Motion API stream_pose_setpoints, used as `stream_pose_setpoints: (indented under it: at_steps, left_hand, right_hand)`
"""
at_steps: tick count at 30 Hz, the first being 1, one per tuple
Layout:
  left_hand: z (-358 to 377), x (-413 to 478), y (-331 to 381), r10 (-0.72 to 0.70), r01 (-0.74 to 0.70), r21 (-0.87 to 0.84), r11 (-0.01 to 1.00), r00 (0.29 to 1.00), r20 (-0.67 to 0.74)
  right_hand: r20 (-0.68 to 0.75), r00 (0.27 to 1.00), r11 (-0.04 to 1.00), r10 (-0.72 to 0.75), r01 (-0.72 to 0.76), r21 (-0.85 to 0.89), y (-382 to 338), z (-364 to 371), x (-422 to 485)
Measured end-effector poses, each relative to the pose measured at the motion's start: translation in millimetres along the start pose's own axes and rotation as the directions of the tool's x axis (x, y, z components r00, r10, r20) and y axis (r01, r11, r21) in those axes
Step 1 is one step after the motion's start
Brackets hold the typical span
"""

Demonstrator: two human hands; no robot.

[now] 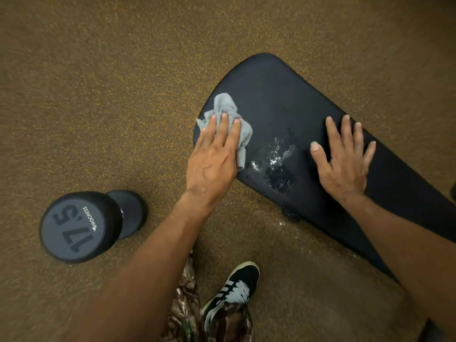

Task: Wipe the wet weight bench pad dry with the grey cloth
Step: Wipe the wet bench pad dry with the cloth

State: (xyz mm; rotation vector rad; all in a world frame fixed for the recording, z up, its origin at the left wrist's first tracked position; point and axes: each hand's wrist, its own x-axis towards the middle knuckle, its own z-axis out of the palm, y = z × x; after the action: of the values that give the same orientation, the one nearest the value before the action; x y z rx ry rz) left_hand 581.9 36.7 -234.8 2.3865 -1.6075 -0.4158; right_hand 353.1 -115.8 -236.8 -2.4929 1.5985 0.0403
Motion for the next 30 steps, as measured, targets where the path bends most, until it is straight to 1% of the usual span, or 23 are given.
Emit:
stream_pose_setpoints:
  at_steps: [2,4,5,7,8,10,12,13,15,17,19,22,25,27,30]
  left_hand:
    - [3,-20,7,-0.011,0.011,0.006,1.000,1.000,-0.029]
    - [7,-39,15,0.026,-0.026,0.031,0.999,0.999,-0.019]
    - [11,-43,21,0.073,-0.074,0.051,0.996,0.997,0.010]
    - [18,-43,37,0.202,-0.208,0.073,0.975,0.976,0.083]
    - [21,-39,45,0.255,-0.263,0.090,0.961,0.963,0.089]
    - [22,-22,53,0.296,-0.306,0.121,0.944,0.951,0.092]
    - [18,-4,51,0.274,-0.290,0.149,0.945,0.955,0.117]
    - [14,5,45,0.220,-0.234,0.148,0.961,0.970,0.105]
    - [6,18,33,0.081,-0.084,0.079,0.993,0.996,0.041]
    - [5,11,26,0.038,-0.038,0.038,0.999,0.999,-0.003]
    - [8,-9,22,0.059,-0.058,0.033,0.998,0.998,-0.005]
    - [8,-46,20,0.077,-0.077,0.015,0.997,0.997,-0.004]
    - [16,-62,37,0.152,-0.155,0.073,0.985,0.988,0.034]
    - [23,-56,52,0.221,-0.228,0.113,0.967,0.973,0.069]
    - [26,-18,69,0.285,-0.295,0.124,0.947,0.954,0.093]
  right_hand:
    - [0.015,1.000,1.000,-0.001,0.001,0.020,1,-3,0]
    - [0.025,0.999,0.995,-0.042,0.040,0.093,2,-8,-3]
    - [0.021,0.996,0.989,-0.087,0.083,0.120,3,-10,-6]
    - [-0.006,0.985,0.979,-0.171,0.171,0.113,6,-13,-20]
    - [-0.022,0.982,0.978,-0.187,0.188,0.090,8,-13,-29]
    - [-0.041,0.986,0.986,-0.161,0.163,0.038,14,-11,-49]
    - [-0.027,0.992,0.992,-0.126,0.126,0.022,22,-8,-65]
    - [-0.011,0.992,0.992,-0.127,0.127,0.018,25,-7,-70]
    - [0.010,0.990,0.990,-0.140,0.140,0.002,25,-5,-75]
    - [0.011,0.992,0.992,-0.124,0.124,0.025,20,-1,-77]
    - [-0.020,0.997,0.995,-0.079,0.080,0.054,15,2,-76]
    - [-0.065,0.996,0.998,-0.057,0.059,0.020,12,6,-76]
    - [-0.093,0.995,0.998,-0.047,0.050,0.026,12,7,-77]
    - [-0.107,0.994,0.998,-0.029,0.034,0.045,11,7,-77]
    - [-0.122,0.992,0.999,-0.027,0.031,0.030,10,8,-77]
